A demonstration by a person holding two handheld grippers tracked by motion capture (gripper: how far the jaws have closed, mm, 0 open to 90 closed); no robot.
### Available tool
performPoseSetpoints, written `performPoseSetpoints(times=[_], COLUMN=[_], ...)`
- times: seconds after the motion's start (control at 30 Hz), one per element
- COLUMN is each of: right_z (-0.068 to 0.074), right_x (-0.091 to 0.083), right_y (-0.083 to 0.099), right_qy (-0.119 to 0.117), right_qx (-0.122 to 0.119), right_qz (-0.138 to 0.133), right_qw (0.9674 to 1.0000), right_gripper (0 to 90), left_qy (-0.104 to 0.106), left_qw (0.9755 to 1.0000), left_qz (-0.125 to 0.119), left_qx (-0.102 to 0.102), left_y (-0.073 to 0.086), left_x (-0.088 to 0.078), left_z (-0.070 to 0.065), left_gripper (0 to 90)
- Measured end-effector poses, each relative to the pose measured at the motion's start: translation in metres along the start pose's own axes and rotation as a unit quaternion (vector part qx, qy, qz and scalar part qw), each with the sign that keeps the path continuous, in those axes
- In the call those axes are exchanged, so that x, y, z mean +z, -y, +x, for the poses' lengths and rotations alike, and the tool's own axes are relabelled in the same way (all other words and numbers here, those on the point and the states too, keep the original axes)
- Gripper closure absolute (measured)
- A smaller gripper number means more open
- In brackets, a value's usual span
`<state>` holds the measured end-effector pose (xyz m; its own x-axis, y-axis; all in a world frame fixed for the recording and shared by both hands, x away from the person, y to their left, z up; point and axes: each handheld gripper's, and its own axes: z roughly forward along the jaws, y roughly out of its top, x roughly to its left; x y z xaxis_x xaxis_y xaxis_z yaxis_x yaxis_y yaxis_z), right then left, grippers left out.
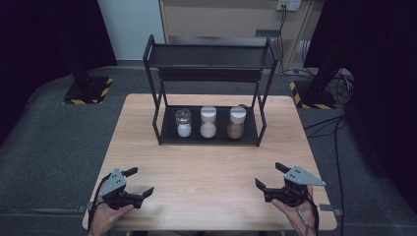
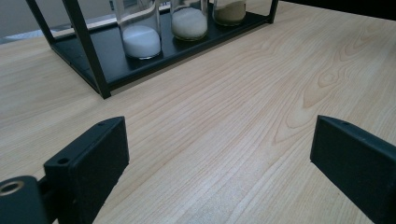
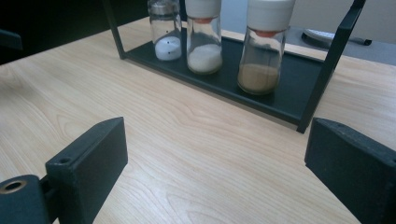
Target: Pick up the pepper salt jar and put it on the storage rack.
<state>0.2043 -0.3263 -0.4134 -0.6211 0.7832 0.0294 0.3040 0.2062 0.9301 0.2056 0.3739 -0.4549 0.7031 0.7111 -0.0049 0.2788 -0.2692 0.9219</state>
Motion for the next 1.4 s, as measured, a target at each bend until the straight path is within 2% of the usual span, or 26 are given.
performPoseSetpoints(times=[0.53, 0.83, 1.07, 1.4], right_z=[-0.005, -0.005, -0.006, -0.010], right_x=[0.010, 0.010, 0.008, 0.007], right_y=[0.012, 0.014, 0.015, 0.018], right_qy=[-0.015, -0.008, 0.008, 0.016], right_qx=[-0.012, -0.013, -0.004, 0.009], right_qz=[0.012, 0.012, 0.010, 0.006], right_qw=[0.9997, 0.9998, 0.9999, 0.9998], right_gripper=[7.1, 7.3, 7.4, 7.4], left_qy=[0.004, -0.001, -0.015, -0.016], left_qw=[1.0000, 0.9999, 0.9996, 0.9995], left_qz=[-0.003, -0.010, -0.023, -0.028], left_qx=[0.008, 0.008, 0.002, -0.001], left_y=[-0.001, 0.001, 0.004, 0.005], left_x=[0.001, -0.001, -0.005, -0.005], left_z=[-0.001, -0.001, -0.001, 0.000], left_gripper=[3.4, 3.5, 3.6, 3.7])
